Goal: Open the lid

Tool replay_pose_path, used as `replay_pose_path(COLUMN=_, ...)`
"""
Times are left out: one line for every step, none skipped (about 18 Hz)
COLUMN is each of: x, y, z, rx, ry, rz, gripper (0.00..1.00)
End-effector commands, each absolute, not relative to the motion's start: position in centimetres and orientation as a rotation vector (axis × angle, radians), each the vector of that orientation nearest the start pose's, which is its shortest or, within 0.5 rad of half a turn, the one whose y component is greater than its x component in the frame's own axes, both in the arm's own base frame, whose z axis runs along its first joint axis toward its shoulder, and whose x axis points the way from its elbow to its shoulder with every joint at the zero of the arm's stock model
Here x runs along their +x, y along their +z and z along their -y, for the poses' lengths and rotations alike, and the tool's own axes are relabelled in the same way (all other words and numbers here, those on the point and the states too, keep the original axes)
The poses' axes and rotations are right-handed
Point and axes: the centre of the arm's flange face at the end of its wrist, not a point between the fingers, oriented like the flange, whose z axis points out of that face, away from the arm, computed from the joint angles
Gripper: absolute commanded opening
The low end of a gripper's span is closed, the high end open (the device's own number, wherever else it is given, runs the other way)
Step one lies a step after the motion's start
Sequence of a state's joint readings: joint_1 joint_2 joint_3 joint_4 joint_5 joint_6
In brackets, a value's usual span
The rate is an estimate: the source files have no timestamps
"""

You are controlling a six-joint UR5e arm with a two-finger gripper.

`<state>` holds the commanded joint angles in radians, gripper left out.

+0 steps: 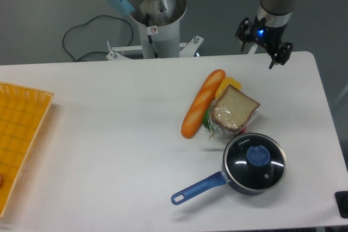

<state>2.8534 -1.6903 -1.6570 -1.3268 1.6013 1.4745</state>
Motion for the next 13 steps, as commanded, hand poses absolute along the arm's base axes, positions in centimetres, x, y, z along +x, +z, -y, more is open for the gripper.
replay_pose_path(x=-48.1, y=41.3, z=-28.8, rx=-3.168, ry=0.087, rz=-0.291, gripper=1.0)
replay_pose_path(x=-48.3, y=41.9, z=-29.3, rx=-3.178, ry=0.086, rz=-0.267, gripper=1.0)
replay_pose_path(x=-48.7, y=42.2, z=-29.7, rx=-3.183, ry=0.066, rz=-0.244, gripper=1.0)
replay_pose_path(x=-49.1, y=42.2, z=-30.2, rx=-3.184, ry=0.05, rz=-0.239, gripper=1.0)
replay_pose_path(x=-49.5, y=42.3, z=-30.4, rx=-3.185, ry=0.037, rz=-0.235, gripper=1.0)
replay_pose_path(x=-49.9, y=42.4, z=-30.7, rx=-3.181, ry=0.035, rz=-0.239, gripper=1.0)
replay_pose_path(x=-50.1, y=42.3, z=-31.5, rx=-3.179, ry=0.036, rz=-0.258, gripper=1.0)
replay_pose_path(x=-50.4, y=42.2, z=-31.9, rx=-3.177, ry=0.035, rz=-0.266, gripper=1.0)
replay_pose_path(x=-50.8, y=42.0, z=-32.0, rx=-3.178, ry=0.026, rz=-0.266, gripper=1.0)
replay_pose_path(x=-51.4, y=41.8, z=-32.1, rx=-3.18, ry=0.016, rz=-0.264, gripper=1.0)
replay_pose_path(x=-52.0, y=41.3, z=-32.2, rx=-3.181, ry=0.009, rz=-0.257, gripper=1.0)
replay_pose_path(x=-53.0, y=40.4, z=-32.5, rx=-3.185, ry=-0.007, rz=-0.255, gripper=1.0)
replay_pose_path(x=-53.6, y=39.6, z=-32.6, rx=-3.189, ry=-0.024, rz=-0.244, gripper=1.0)
